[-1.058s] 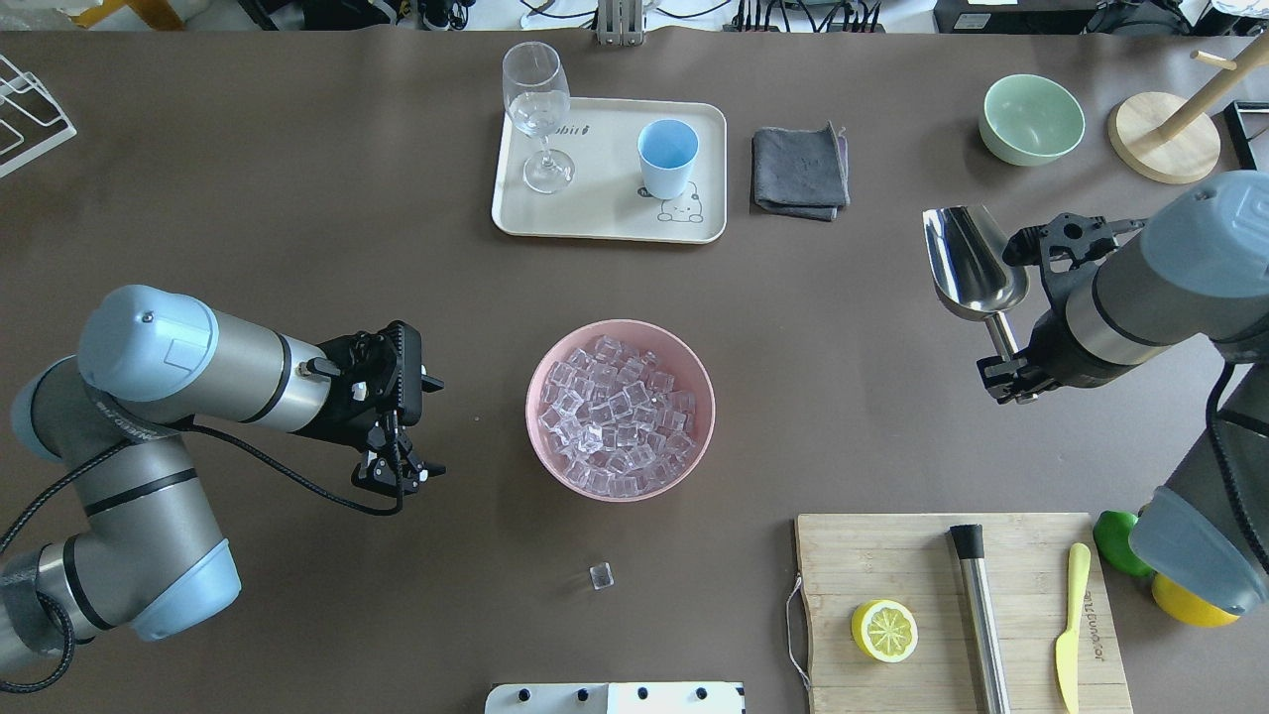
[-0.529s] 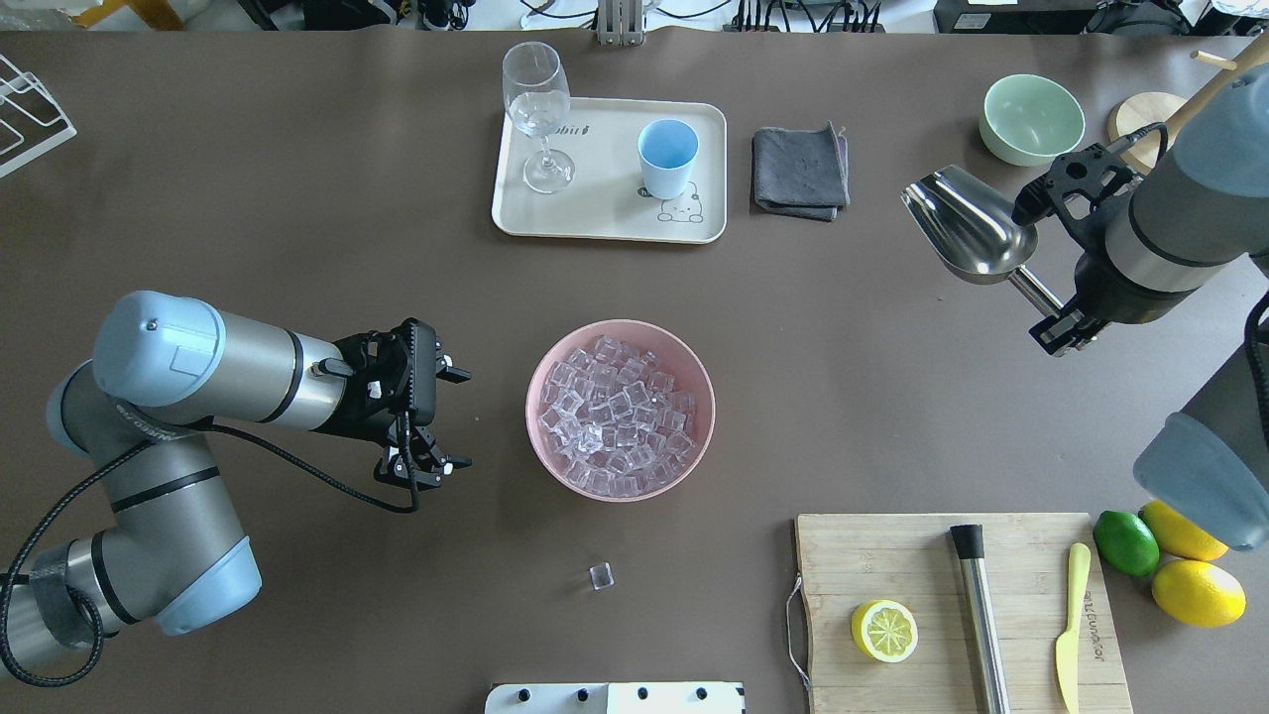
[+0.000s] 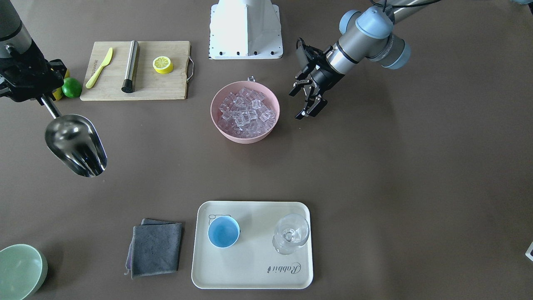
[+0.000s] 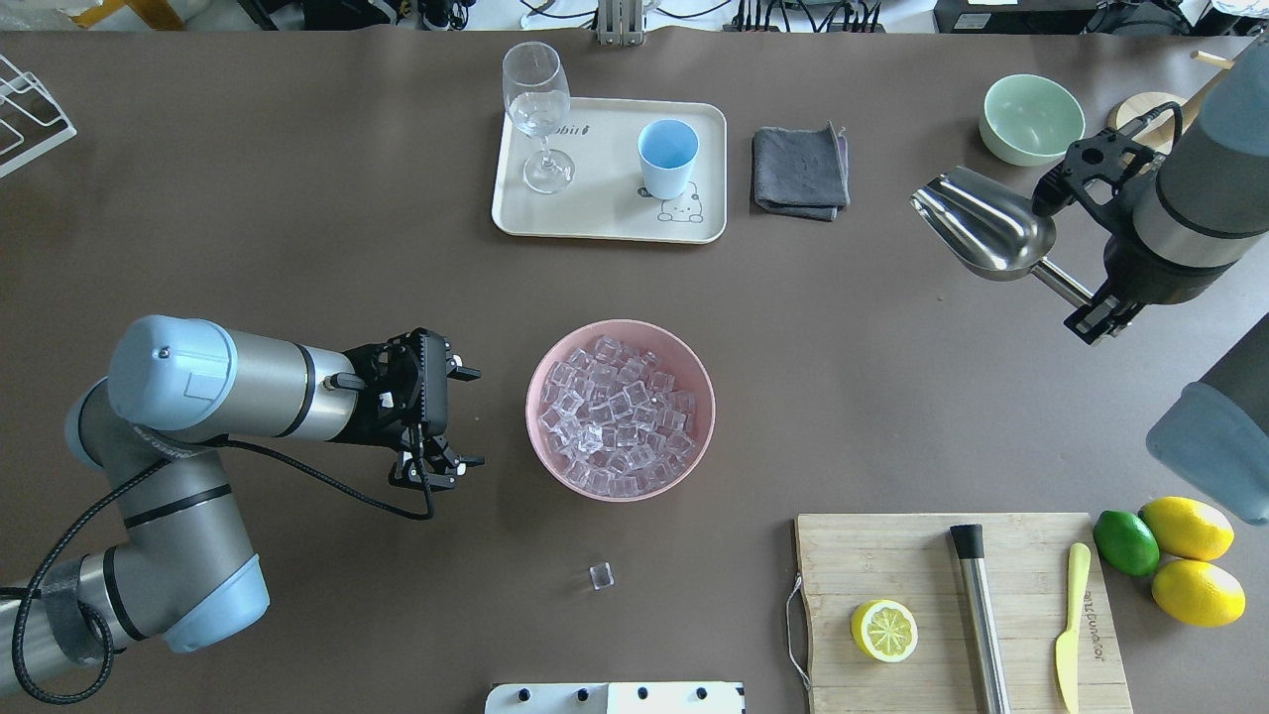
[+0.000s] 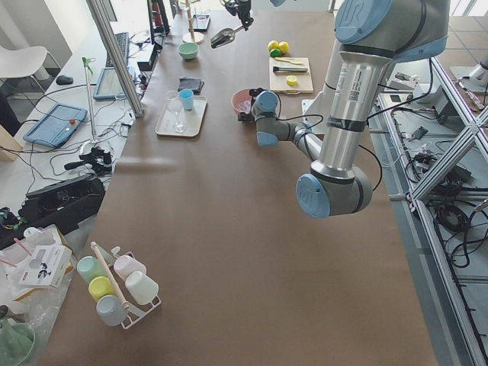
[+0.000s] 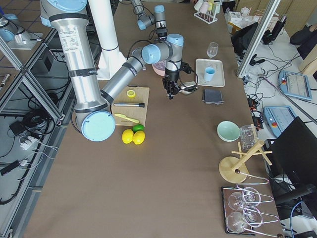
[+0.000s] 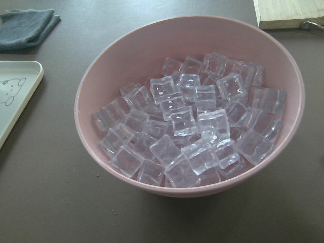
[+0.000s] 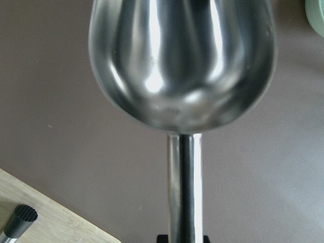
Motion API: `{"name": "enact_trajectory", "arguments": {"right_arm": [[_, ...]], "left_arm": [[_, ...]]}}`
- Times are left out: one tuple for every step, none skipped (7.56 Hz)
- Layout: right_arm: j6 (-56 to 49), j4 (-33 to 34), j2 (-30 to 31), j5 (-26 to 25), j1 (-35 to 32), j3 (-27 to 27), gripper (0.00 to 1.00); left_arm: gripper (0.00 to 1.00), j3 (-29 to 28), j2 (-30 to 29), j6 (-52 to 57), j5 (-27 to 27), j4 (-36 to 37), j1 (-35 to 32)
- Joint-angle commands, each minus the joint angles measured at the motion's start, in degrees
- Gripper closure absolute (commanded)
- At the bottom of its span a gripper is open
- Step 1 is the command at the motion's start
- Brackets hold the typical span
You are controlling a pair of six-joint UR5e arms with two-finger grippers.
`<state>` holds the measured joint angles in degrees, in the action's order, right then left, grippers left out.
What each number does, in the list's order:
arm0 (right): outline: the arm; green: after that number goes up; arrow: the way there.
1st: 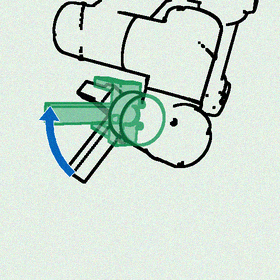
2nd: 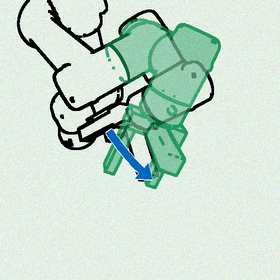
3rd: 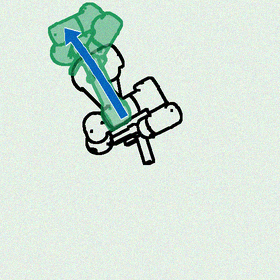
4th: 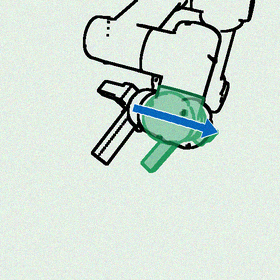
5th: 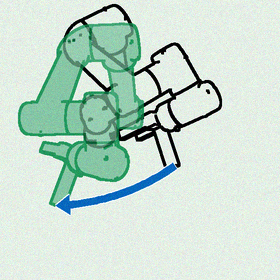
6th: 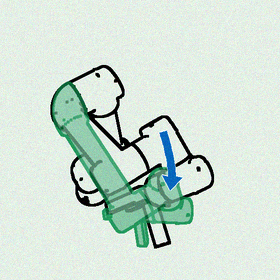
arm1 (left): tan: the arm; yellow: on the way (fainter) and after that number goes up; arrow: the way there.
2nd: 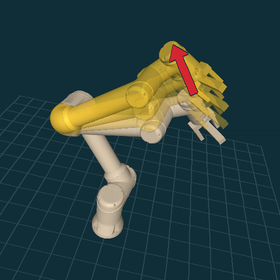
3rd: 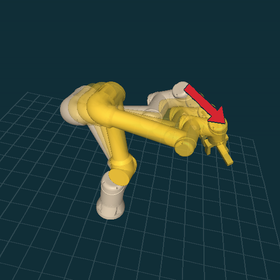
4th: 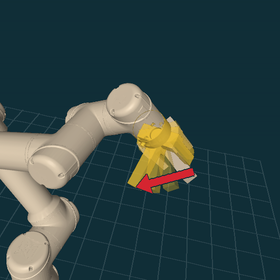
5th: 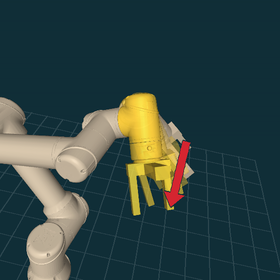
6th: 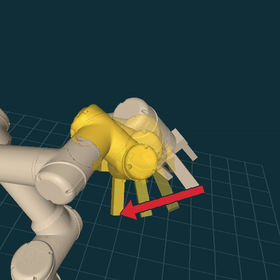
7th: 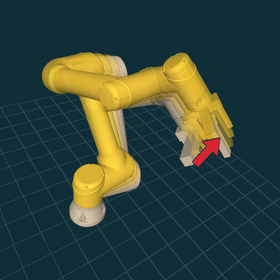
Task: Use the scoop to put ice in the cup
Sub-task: 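Grasp and lift the scoop with the right gripper while the left gripper nears the bowl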
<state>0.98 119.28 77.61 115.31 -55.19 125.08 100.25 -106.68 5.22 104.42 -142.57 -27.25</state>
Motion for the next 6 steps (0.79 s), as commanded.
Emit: {"name": "enact_trajectory", "arguments": {"right_arm": [[-6.22, 5.06, -0.26, -0.51, -0.88, 2.35, 1.00], [-7.12, 5.17, -0.26, -0.69, -0.79, 2.79, 1.00], [-7.22, 5.96, -1.39, -2.26, 1.38, 3.75, 1.00], [-7.22, 8.84, -4.62, -5.24, 4.89, 3.76, 1.00], [-7.22, 15.04, -9.62, -6.83, 7.10, 3.94, 1.00], [-7.22, 21.46, -14.71, -7.81, 9.21, 4.11, 1.00]], "left_arm": [[0.02, 0.30, -0.54, -1.43, -1.50, -1.05, 0.79], [0.02, 0.39, -0.55, -3.27, -1.15, -1.05, 0.71], [0.02, 0.39, -0.72, -3.98, 1.20, -0.70, 0.27], [0.02, 0.21, -0.72, -3.99, 3.23, -0.17, -0.26], [0.01, 0.04, -0.90, -4.07, 3.42, 0.01, -0.26], [0.01, -0.14, -0.90, -4.07, 3.42, -0.08, -0.26]]}}
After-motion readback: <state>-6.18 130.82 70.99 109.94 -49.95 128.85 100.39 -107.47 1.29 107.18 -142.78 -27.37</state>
